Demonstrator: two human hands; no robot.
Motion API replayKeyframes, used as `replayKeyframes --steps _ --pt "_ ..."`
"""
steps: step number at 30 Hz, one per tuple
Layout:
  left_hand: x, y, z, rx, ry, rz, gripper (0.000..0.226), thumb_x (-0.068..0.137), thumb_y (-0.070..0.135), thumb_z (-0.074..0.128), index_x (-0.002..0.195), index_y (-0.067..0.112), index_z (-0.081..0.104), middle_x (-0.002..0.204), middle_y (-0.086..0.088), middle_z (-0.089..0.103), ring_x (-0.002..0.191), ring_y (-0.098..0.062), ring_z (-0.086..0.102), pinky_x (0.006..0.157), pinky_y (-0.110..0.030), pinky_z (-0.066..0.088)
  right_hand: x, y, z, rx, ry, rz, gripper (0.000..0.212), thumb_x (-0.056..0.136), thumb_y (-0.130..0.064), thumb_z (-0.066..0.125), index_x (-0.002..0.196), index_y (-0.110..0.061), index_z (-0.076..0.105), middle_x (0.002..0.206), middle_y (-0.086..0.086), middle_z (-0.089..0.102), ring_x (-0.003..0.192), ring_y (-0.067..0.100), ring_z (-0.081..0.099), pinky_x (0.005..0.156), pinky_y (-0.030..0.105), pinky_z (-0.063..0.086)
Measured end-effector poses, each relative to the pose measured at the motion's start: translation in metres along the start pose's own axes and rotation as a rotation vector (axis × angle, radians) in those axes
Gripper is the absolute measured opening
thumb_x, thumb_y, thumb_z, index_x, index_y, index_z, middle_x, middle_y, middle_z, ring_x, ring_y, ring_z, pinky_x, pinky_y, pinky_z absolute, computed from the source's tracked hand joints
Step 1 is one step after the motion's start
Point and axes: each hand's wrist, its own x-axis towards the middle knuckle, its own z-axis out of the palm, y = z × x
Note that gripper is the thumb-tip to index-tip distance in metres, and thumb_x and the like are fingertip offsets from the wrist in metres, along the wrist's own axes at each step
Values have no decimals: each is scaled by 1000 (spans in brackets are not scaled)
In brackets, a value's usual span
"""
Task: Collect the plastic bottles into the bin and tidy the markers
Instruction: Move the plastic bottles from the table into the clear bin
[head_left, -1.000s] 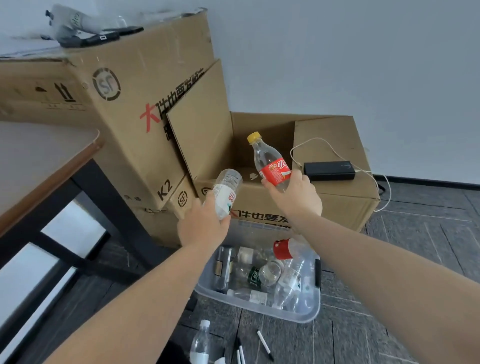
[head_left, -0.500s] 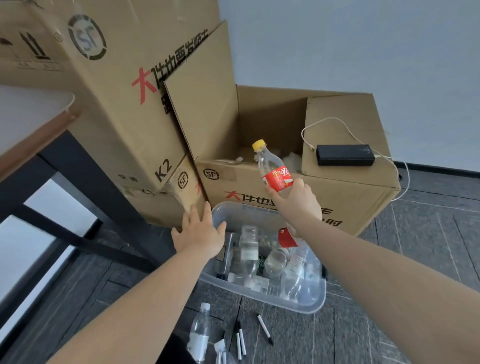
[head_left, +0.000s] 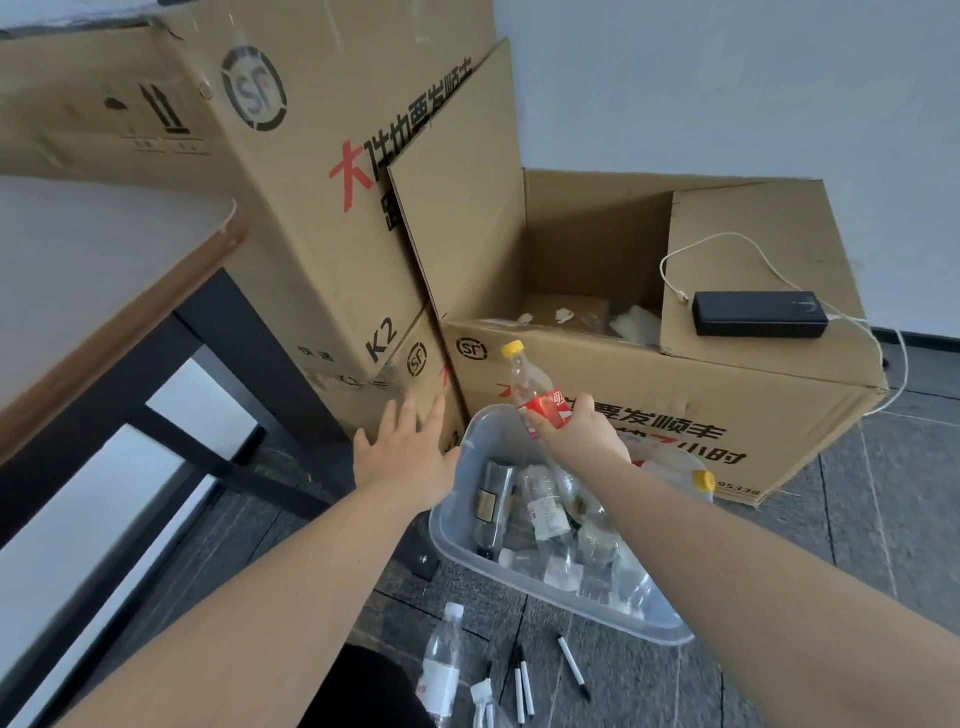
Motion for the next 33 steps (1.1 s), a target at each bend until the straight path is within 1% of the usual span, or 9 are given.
replayKeyframes --steps 4,7,9,11,15,19,23,26,33 --pt "-5 -8 -7 24 -7 34 67 97 55 24 151 34 -9 160 -1 -13 147 -23 -11 115 -53 8 0 -6 2 -101 -21 -16 81 88 -64 43 147 -14 20 136 14 48 120 32 50 94 49 48" --pt "-7 -5 -17 37 44 9 66 97 55 24 151 34 -8 161 -1 -11 147 -23 -9 115 -53 10 -6 -15 -6 -182 16 -148 73 94 -51 43 151 -17 14 152 10 31 141 29 26 110 48 33" --pt "-11 1 -25 52 83 -7 66 98 54 25 151 33 -7 161 -2 -11 148 -24 -8 115 -53 11 -12 -21 -16 -262 78 -236 69 96 -48 43 152 -19 13 157 8 21 147 26 10 116 47 23" --pt "-15 7 -34 58 108 1 66 98 54 24 151 32 -8 161 -3 -11 147 -24 -9 115 -54 11 -16 -26 -30 -309 126 -286 67 97 -47 42 152 -21 13 160 7 13 148 25 3 118 46 18" --pt "-27 19 -60 50 198 35 64 99 51 25 152 31 -6 161 -3 -7 148 -24 -7 115 -53 10 -27 -39 -63 -395 193 -323 65 98 -48 39 152 -24 12 161 7 9 148 26 0 119 46 14" --pt "-46 28 -101 32 309 75 64 99 49 26 152 31 -5 161 -3 -7 148 -24 -8 114 -53 11 -47 -64 -102 -364 238 -359 64 98 -46 40 152 -25 13 161 6 8 148 26 -1 118 47 12" --pt "-74 26 -152 133 475 91 64 99 49 25 151 32 -8 161 -4 -9 147 -24 -11 115 -55 5 -76 -102 -138 -346 308 -437 65 98 -47 39 153 -24 11 161 7 8 148 24 -2 120 46 11" --pt "-101 11 -189 147 607 47 63 99 49 25 152 31 -6 161 -3 -10 147 -23 -12 116 -54 2 -104 -137 -159 -386 359 -536 66 98 -47 37 153 -24 9 161 7 6 148 23 -3 120 47 9" --pt "-184 -59 -246 149 767 -113 59 100 49 18 152 33 -4 161 -1 -11 147 -21 -13 116 -53 0 -192 -231 -168 -395 429 -792 65 98 -48 34 153 -26 7 161 5 5 148 20 -6 120 44 6"
